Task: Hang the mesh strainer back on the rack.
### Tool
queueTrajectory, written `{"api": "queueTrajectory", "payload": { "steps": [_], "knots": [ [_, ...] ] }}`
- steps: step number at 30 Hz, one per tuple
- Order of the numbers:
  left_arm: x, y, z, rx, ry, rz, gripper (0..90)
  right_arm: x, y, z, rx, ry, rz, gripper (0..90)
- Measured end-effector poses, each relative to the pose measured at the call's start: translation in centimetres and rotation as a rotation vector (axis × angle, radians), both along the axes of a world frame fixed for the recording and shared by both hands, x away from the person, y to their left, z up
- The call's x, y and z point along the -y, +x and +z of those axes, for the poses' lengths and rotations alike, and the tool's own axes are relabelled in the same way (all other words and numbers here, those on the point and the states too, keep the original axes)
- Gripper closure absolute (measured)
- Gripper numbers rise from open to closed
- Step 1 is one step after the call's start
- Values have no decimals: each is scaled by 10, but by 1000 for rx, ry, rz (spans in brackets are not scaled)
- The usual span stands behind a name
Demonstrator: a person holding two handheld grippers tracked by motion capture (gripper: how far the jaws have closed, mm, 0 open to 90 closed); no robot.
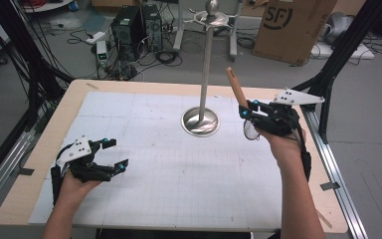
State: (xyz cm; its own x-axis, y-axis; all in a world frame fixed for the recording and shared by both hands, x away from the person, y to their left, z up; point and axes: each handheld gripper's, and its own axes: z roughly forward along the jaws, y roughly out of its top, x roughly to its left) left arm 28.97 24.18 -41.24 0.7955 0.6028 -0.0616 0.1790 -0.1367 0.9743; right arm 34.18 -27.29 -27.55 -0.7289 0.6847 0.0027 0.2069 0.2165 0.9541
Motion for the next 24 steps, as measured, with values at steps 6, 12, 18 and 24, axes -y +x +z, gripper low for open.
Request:
{"api": "queueTrajectory", "payload": {
  "steps": [6, 12, 18, 24],
  "knots": [
    [0, 0, 0, 1, 2, -3, 135, 1, 6, 17, 22, -8, -18, 680],
    [1, 0, 0, -2, 3, -7, 134, 2, 13, 27, 34, 11, -32, 680],
    [1, 0, 0, -5, 0, -8, 134, 3, 23, 40, 37, 14, -59, 680],
    [0, 0, 0, -4, -3, -6, 134, 0, 26, 59, 60, 24, -65, 680]
  ]
}}
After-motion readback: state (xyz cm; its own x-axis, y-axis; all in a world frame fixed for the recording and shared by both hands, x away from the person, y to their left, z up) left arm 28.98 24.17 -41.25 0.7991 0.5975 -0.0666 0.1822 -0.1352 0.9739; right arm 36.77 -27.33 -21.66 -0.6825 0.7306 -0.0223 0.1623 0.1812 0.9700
